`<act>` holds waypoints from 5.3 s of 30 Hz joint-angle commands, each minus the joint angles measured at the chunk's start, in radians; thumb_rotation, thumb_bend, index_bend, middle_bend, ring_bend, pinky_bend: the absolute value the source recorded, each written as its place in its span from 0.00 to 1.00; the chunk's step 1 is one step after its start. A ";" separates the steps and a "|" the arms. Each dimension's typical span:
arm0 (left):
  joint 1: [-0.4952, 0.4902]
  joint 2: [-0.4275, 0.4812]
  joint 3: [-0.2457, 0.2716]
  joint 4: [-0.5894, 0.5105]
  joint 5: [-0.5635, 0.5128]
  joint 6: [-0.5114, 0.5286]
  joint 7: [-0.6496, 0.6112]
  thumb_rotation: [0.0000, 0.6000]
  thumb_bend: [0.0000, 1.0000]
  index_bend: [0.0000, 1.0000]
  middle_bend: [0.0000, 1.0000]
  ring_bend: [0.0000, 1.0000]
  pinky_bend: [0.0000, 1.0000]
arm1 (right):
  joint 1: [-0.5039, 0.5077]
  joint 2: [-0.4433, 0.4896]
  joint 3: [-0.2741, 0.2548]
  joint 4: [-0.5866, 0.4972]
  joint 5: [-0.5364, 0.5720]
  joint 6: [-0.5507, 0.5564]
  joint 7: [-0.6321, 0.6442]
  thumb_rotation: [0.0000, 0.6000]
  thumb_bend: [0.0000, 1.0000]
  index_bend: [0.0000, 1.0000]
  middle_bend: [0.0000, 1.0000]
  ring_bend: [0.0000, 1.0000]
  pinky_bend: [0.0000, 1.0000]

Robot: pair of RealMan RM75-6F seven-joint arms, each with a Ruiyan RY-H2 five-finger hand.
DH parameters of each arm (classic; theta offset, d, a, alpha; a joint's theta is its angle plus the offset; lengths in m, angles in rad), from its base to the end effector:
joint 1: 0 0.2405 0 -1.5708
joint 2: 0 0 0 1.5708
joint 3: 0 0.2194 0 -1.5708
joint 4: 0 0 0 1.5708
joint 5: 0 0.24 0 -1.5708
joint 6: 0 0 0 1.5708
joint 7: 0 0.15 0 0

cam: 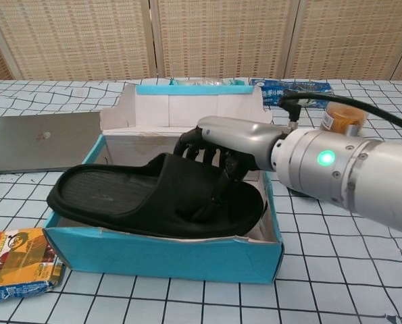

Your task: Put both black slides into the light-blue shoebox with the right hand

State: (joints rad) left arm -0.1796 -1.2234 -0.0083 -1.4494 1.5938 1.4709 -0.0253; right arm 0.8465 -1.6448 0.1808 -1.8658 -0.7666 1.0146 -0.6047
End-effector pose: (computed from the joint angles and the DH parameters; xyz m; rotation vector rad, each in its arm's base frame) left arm -0.2859 0.2057 0.0874 -1.5546 -0.8167 -0.9585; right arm -0.0166 -0.2401 -0.0853 2.0339 -1.2649 0.9415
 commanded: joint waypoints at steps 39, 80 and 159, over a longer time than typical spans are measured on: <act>-0.004 -0.008 0.005 0.000 -0.001 -0.017 0.028 1.00 0.45 0.39 0.31 0.38 0.60 | -0.088 0.232 -0.012 -0.059 -0.148 -0.114 0.370 1.00 0.00 0.00 0.02 0.00 0.11; -0.004 -0.012 0.001 0.003 -0.008 -0.018 0.034 1.00 0.46 0.39 0.32 0.38 0.60 | -0.263 0.268 -0.152 0.565 -0.487 -0.159 0.658 1.00 0.00 0.03 0.03 0.00 0.07; 0.001 0.008 -0.006 -0.005 -0.011 -0.002 -0.033 1.00 0.45 0.39 0.32 0.38 0.60 | -0.171 -0.404 -0.017 0.861 -0.952 0.552 0.432 1.00 0.11 0.67 0.69 0.66 0.67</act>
State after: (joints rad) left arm -0.1790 -1.2162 -0.0130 -1.4527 1.5846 1.4699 -0.0568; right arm 0.6752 -2.0387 0.1699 -1.0146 -1.7244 1.5730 -0.1840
